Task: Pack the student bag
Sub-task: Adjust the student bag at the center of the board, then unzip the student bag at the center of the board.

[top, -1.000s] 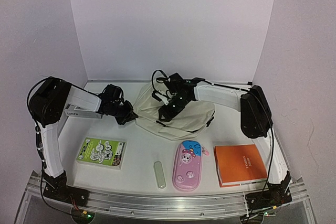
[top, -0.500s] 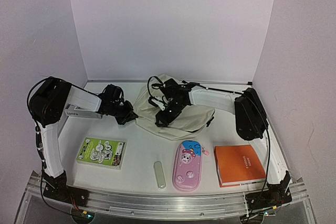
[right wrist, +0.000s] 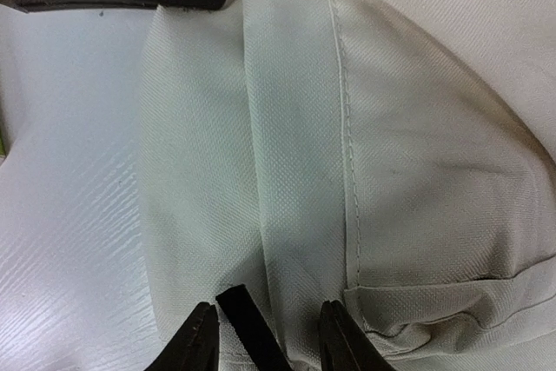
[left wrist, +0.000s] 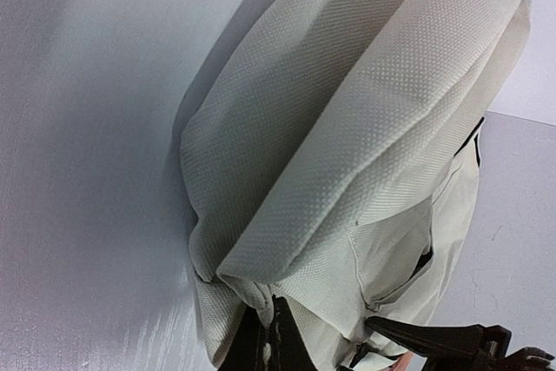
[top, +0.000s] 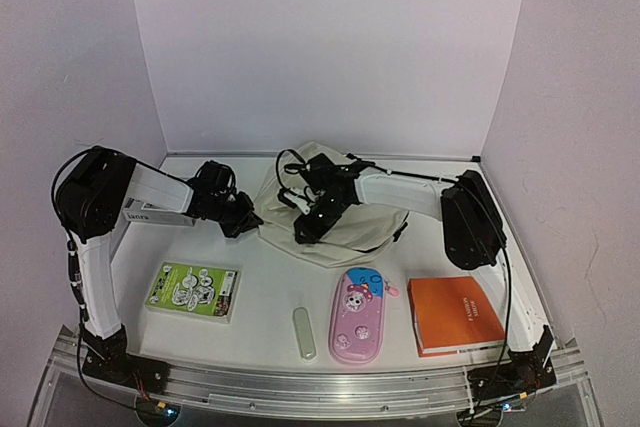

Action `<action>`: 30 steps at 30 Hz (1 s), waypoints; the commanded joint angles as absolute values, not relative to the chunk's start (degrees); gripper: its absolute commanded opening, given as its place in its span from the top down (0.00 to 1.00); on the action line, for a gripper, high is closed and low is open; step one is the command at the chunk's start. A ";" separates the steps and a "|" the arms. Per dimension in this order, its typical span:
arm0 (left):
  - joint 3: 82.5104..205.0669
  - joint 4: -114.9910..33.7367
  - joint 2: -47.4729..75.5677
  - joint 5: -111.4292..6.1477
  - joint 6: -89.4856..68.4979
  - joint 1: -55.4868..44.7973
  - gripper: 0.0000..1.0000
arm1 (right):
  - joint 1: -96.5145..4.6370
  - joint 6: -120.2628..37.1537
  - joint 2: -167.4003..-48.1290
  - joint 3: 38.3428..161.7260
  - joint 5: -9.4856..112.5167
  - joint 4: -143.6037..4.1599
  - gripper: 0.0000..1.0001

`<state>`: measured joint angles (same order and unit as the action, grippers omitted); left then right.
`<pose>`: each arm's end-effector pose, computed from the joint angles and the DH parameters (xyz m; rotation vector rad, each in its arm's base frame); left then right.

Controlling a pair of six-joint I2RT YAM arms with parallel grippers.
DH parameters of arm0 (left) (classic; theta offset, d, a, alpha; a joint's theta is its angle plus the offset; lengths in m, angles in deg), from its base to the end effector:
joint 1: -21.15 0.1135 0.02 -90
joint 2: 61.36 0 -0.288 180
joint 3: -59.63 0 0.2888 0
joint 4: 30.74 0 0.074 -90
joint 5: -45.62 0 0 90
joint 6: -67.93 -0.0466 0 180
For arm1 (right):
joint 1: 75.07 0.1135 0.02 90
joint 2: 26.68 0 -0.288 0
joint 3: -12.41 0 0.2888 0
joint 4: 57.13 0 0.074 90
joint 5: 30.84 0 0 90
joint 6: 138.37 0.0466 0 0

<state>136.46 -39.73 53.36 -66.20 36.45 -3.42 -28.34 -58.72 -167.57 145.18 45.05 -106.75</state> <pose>0.4007 -0.2022 0.1122 -0.5738 2.5629 -1.0640 0.3982 0.4396 0.1536 -1.3391 2.2651 0.5466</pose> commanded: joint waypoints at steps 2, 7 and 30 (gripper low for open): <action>138.19 -39.71 53.39 -66.84 35.54 -3.92 1.00 | -27.59 -59.96 -169.63 147.53 49.87 -107.21 0.68; 137.77 -40.31 53.29 -66.29 35.49 -3.80 1.00 | -27.59 -59.55 -167.83 146.73 49.77 -107.17 0.86; 134.85 -45.56 52.68 -61.88 39.44 -0.30 1.00 | -32.17 -59.98 -149.72 128.09 52.56 -107.31 1.00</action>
<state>136.26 -41.30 53.36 -66.24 38.15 -2.08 -29.23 -59.90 -155.68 131.65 50.48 -105.71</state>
